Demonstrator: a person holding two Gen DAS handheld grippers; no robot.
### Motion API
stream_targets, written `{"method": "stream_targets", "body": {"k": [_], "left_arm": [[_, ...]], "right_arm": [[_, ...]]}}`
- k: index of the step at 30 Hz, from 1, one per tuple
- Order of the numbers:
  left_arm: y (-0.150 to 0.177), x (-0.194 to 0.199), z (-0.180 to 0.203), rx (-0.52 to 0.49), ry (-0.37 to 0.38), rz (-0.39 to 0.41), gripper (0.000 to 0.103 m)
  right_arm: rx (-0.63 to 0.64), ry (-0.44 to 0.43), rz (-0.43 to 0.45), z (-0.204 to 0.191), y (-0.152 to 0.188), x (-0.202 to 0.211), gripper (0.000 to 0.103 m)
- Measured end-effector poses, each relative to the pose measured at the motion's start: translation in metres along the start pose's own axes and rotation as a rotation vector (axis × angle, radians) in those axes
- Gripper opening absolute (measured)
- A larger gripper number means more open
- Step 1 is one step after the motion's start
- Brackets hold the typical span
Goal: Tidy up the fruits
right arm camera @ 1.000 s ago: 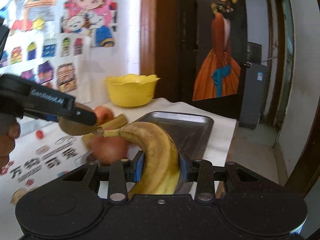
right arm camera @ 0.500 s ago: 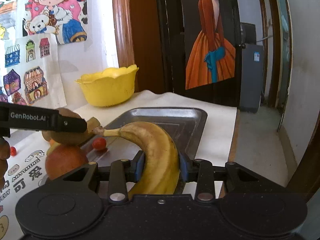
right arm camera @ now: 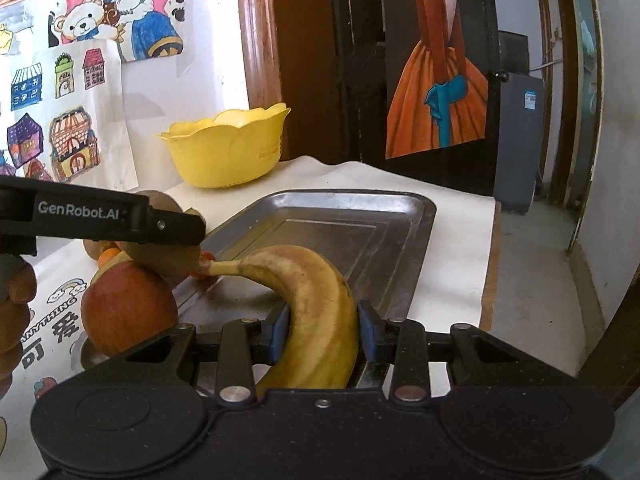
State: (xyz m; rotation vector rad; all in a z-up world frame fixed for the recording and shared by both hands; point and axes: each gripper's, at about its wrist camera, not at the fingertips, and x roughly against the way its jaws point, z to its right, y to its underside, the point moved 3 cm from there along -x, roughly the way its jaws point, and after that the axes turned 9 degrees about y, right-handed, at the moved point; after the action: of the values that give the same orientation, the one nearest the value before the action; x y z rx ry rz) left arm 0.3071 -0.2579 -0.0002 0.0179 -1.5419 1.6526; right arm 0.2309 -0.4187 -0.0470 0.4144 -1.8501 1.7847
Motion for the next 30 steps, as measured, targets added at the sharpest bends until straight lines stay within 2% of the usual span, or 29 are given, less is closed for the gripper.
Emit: {"method": "stream_targets", "body": {"k": [13,17,19,22,25,27,30], "left_arm": [[0.006,-0.005,0.002,0.008,0.028,-0.004,0.058],[0.006,-0.001,0.001,0.013,0.026,0.001,0.063],[0.005,0.004,0.001,0.014,0.023,0.009,0.068],[0.004,0.013,0.000,0.025,0.022,0.028,0.079],[0.002,0.025,0.000,0.029,0.017,0.052,0.085],[0.001,0.034,0.000,0.032,0.014,0.067,0.089],[0.001,0.050,-0.001,0.041,0.014,0.095,0.099]], "right_arm": [[0.019,0.001,-0.002,-0.002,0.000,-0.002,0.039],[0.015,0.010,0.013,-0.002,-0.001,0.002,0.041],[0.013,0.014,0.022,-0.001,-0.002,0.005,0.044],[0.010,0.026,0.033,-0.001,-0.004,0.012,0.054],[0.005,0.032,0.048,0.000,-0.006,0.023,0.061],[0.000,0.039,0.061,0.000,-0.007,0.033,0.070],[-0.006,0.044,0.084,0.000,-0.009,0.050,0.078]]}}
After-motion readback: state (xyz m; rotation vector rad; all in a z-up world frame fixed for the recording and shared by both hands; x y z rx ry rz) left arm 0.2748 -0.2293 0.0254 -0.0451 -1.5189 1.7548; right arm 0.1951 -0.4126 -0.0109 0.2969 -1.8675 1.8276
